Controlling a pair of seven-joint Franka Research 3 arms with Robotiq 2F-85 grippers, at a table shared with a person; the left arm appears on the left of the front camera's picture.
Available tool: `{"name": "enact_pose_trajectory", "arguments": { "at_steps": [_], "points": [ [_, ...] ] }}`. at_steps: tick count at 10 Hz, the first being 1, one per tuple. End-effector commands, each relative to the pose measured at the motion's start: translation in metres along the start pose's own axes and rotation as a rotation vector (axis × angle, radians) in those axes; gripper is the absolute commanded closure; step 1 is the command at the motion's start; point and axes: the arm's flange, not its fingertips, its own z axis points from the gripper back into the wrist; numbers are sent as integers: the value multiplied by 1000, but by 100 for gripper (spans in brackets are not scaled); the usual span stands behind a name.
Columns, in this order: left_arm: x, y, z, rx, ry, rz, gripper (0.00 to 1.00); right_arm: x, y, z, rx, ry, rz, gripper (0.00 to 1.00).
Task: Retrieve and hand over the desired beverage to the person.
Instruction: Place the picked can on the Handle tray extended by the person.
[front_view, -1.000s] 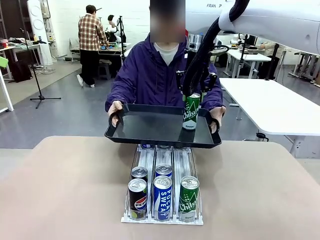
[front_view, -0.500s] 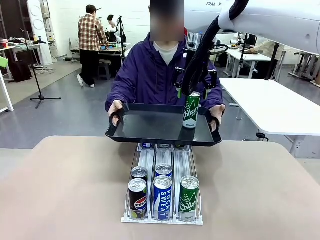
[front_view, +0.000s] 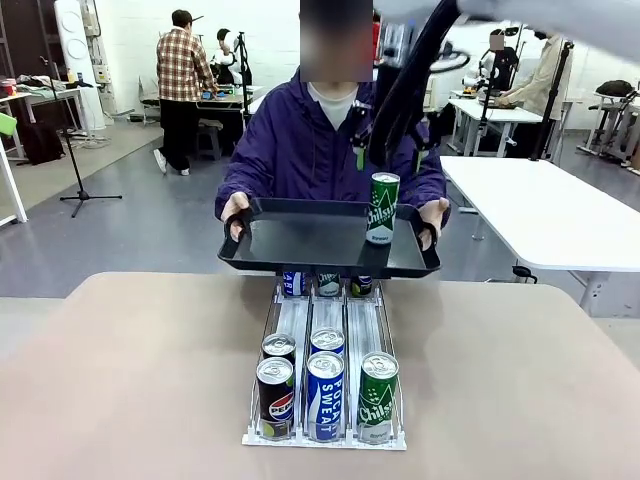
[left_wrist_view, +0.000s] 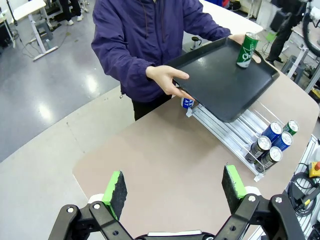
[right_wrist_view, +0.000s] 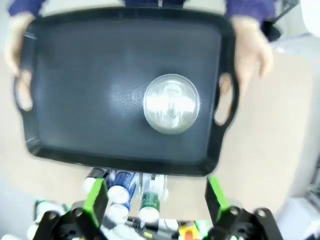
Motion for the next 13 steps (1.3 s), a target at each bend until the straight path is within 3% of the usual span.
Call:
{"name": "enact_pose_trajectory", "arguments": {
  "at_steps": [1, 4, 6, 8, 9, 13],
  "points": [
    [0, 0, -1, 8, -14, -3, 0, -64, -21, 4, 13, 10, -25, 0],
    [0, 0, -1, 8, -14, -3, 0, -132, -36, 4, 7, -8, -4, 0],
    [0, 0, -1, 8, -14, -3, 0, -156, -45, 2, -8, -28, -18, 0],
    [0, 0, -1, 8, -14, -3, 0, -159, -53, 3, 17, 4, -104, 0],
    [0, 0, -1, 8, -14, -3, 0, -152, -39, 13, -36, -13, -41, 0],
    [0, 0, -1, 8, -14, -3, 0, -152, -39, 13, -36, -13, -41, 0]
  ]
}}
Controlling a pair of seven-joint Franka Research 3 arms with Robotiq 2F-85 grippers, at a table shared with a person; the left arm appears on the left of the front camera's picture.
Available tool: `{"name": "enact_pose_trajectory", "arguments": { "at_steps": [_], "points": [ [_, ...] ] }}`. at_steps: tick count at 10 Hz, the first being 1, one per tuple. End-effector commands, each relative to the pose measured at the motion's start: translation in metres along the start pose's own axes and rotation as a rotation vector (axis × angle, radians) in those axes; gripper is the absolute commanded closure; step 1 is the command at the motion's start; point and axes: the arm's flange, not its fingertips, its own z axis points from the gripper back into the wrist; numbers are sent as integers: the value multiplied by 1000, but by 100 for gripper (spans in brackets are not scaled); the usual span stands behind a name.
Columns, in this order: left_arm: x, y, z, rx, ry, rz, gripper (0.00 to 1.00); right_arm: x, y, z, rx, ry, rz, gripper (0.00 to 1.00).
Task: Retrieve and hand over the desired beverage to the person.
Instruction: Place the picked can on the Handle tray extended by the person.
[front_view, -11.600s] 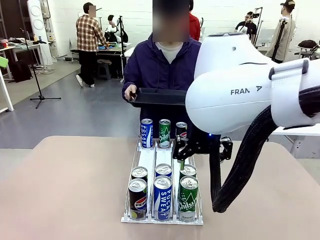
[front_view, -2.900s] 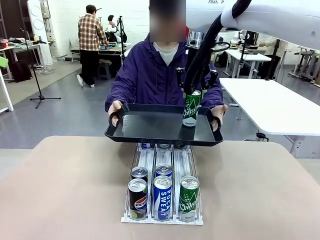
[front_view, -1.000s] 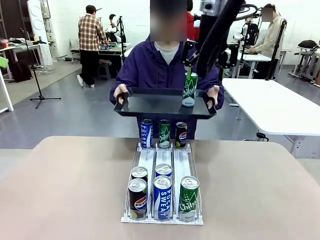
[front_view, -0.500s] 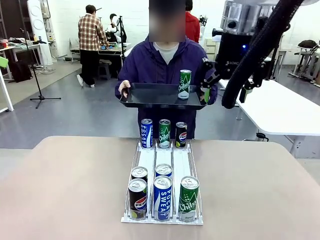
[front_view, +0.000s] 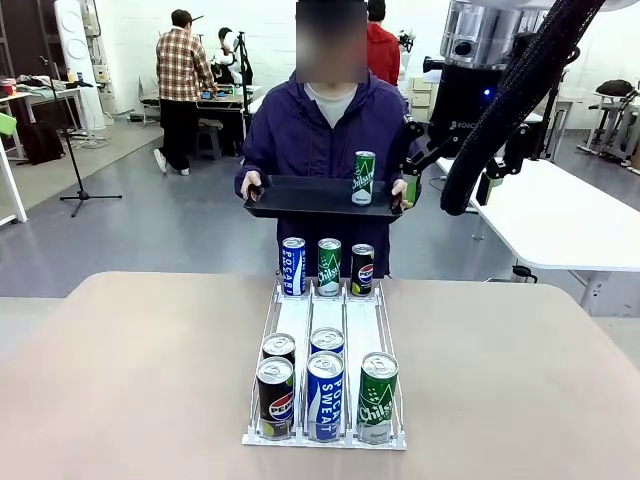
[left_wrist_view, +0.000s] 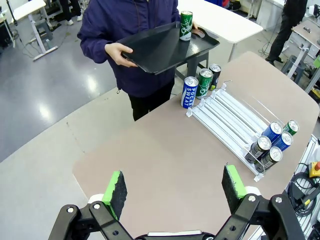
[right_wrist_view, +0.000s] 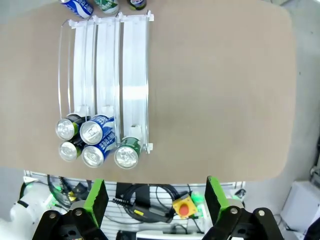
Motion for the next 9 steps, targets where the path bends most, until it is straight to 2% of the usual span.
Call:
{"name": "enact_pose_trajectory", "arguments": {
  "at_steps": [1, 2, 3, 5, 6, 7, 8, 9],
  "points": [
    [0, 0, -1, 8, -14, -3, 0, 4, 1, 1, -8, -4, 9, 0],
    [0, 0, -1, 8, -14, -3, 0, 0, 0, 0, 0, 0, 0, 0],
    [0, 0, -1, 8, -14, -3, 0, -8, -21, 5, 72, 33, 189, 0],
    [0, 0, -1, 8, -14, -3, 0, -19, -82, 18, 364, 50, 375, 0],
    [0, 0, -1, 8, -14, -3, 0, -28, -125, 23, 476, 40, 485, 0],
    [0, 0, -1, 8, -14, -3, 0, -35, -165, 28, 588, -13, 534, 0],
    [0, 0, -1, 8, -14, -3, 0, -45, -203, 30, 632, -106, 550, 0],
    [0, 0, -1, 8, -14, -3, 0, -53, -238, 29, 656, -185, 495, 0]
  ]
}}
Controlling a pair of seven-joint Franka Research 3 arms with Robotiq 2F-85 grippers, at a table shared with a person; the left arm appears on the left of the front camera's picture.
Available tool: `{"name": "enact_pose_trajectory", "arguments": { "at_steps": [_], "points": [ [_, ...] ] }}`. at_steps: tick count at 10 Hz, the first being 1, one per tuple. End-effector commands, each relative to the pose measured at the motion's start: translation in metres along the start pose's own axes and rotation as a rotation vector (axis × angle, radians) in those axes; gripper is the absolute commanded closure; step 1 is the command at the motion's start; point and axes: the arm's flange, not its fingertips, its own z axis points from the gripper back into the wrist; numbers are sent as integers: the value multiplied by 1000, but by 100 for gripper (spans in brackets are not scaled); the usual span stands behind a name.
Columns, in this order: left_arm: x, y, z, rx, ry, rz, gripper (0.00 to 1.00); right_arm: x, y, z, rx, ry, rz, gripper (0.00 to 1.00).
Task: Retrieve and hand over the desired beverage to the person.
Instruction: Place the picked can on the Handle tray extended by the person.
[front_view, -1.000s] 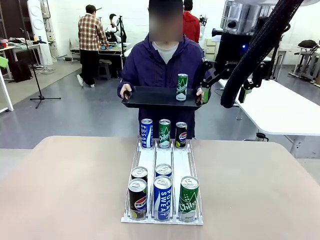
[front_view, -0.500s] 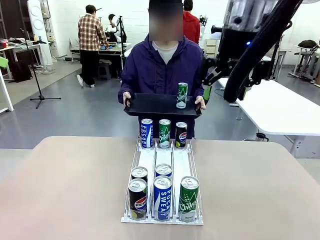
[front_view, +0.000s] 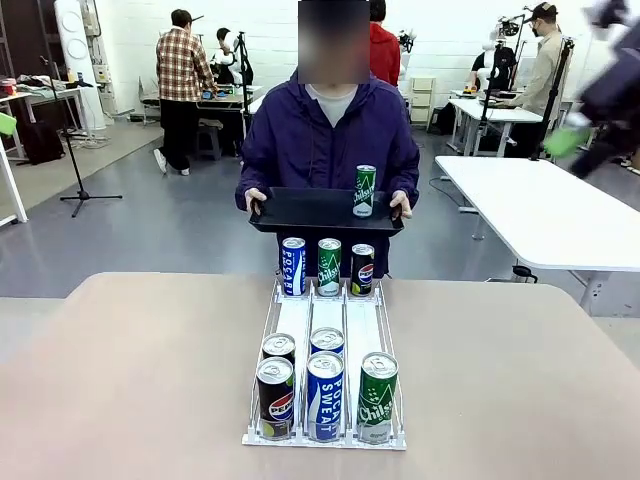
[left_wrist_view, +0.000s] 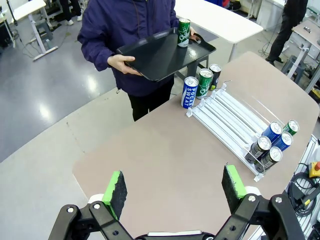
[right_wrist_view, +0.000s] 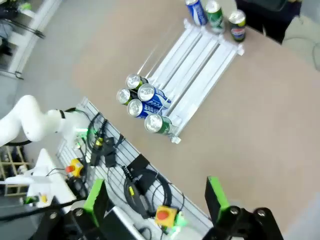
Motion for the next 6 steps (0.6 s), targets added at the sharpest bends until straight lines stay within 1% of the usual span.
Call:
{"name": "enact_pose_trajectory", "arguments": {
  "at_steps": [1, 2, 3, 4, 6],
  "points": [
    [0, 0, -1, 8, -14, -3, 0, -42, -35, 13, 8, -110, -112, 0],
    [0, 0, -1, 8, -14, -3, 0, -58, -48, 25, -17, -176, -190, 0],
    [0, 0, -1, 8, -14, -3, 0, -72, -59, 37, -82, -238, -295, 0],
    [0, 0, -1, 8, -14, -3, 0, -85, -62, 44, -112, -272, -349, 0],
    [0, 0, -1, 8, -14, -3, 0, -97, -68, 54, -136, -309, -372, 0]
  ]
}}
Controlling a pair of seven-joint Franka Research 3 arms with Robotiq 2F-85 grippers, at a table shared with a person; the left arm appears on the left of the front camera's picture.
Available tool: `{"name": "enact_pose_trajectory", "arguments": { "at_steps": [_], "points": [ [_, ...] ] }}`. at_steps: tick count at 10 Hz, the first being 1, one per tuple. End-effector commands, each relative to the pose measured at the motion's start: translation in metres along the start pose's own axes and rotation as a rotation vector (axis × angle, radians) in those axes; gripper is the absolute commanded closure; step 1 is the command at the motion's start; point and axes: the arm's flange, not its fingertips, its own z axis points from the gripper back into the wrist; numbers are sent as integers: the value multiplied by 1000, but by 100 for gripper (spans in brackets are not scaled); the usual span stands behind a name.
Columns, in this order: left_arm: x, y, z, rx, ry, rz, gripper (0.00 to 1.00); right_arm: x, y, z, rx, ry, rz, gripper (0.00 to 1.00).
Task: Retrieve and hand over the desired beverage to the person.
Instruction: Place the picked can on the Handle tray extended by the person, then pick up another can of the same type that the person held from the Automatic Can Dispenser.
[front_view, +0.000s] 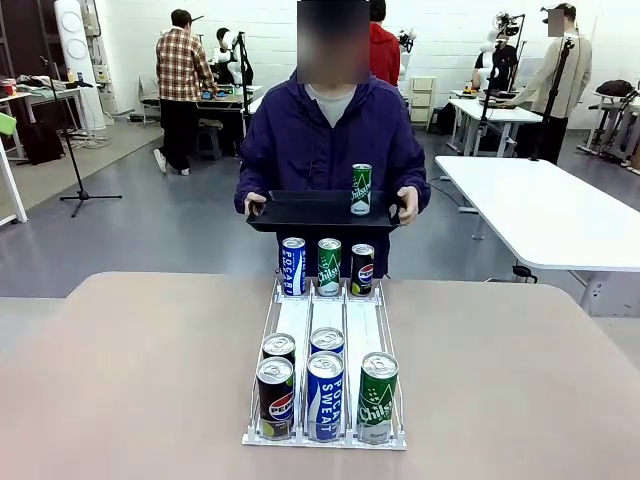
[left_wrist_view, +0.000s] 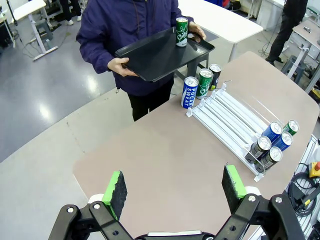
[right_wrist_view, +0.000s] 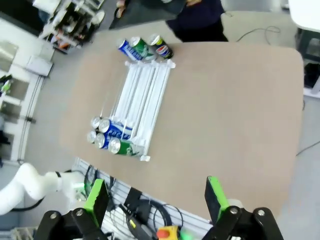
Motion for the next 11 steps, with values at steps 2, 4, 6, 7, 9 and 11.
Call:
{"name": "enact_pose_trajectory", "arguments": {
  "at_steps": [2, 4, 6, 7, 9, 11],
  "points": [
    [0, 0, -1, 8, -14, -3, 0, -13, 7, -5, 14, -42, -22, 0],
    [0, 0, -1, 8, -14, -3, 0, -3, 1, 3, -9, -17, -12, 0],
    [0, 0, -1, 8, -14, -3, 0, -3, 1, 3, -9, -17, -12, 0],
    [0, 0, -1, 8, -14, -3, 0, -3, 1, 3, -9, -17, -12, 0],
    [0, 0, -1, 8, -14, -3, 0, -3, 1, 3, -9, -17, -12, 0],
    [0, 0, -1, 8, -14, -3, 0, -3, 1, 3, -9, -17, -12, 0]
  ]
}}
